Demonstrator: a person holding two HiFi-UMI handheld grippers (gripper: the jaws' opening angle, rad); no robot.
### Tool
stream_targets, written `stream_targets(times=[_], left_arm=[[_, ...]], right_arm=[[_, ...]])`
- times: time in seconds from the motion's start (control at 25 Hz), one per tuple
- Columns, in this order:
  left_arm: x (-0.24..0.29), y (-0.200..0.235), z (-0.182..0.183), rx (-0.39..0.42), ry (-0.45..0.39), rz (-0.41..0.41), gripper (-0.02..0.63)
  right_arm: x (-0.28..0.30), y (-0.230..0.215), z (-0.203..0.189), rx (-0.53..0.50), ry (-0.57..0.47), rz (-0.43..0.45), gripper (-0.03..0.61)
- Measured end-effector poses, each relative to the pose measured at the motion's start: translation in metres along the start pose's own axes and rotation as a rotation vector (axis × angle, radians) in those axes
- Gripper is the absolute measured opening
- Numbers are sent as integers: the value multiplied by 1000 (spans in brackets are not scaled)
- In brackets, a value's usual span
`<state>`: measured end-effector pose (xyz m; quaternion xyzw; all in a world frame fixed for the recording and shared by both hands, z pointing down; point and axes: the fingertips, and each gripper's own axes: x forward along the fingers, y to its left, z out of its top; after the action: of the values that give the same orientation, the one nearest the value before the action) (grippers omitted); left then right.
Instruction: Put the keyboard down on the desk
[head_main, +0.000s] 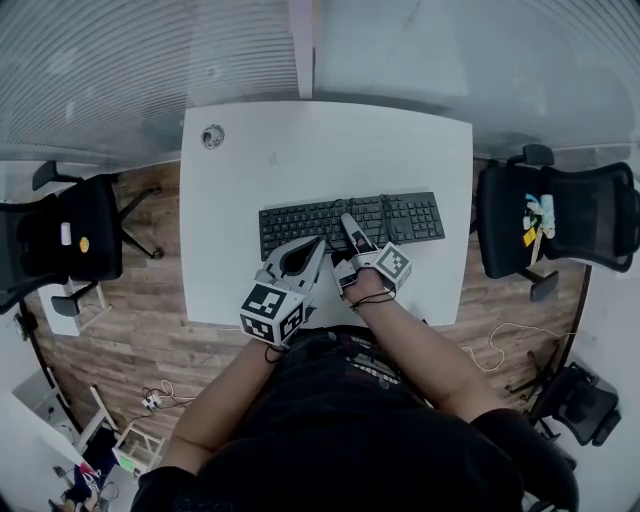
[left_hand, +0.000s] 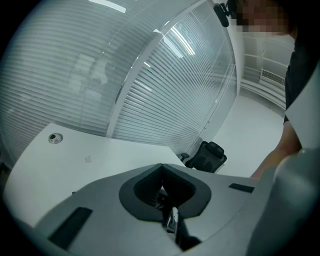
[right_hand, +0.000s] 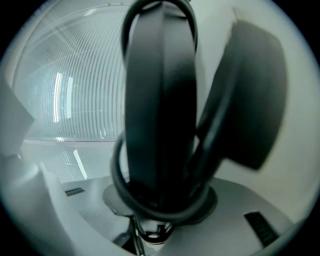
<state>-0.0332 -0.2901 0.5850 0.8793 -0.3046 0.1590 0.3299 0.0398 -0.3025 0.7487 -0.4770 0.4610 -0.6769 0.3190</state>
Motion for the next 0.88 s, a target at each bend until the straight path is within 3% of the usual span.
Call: stream_targets(times=[0.2,0.4,0.88], left_arm=[[0,-2,0,-3,-1,-5,12],[2,-3,2,-16,-8,-5,12],[0,-7,5,-40,-34,17,12]], right_arm=[[1,10,-2,-18,25,-17,192],[-1,5,-9,-12,103,-79,324],[-14,-9,-25,-76,230,-191,360]])
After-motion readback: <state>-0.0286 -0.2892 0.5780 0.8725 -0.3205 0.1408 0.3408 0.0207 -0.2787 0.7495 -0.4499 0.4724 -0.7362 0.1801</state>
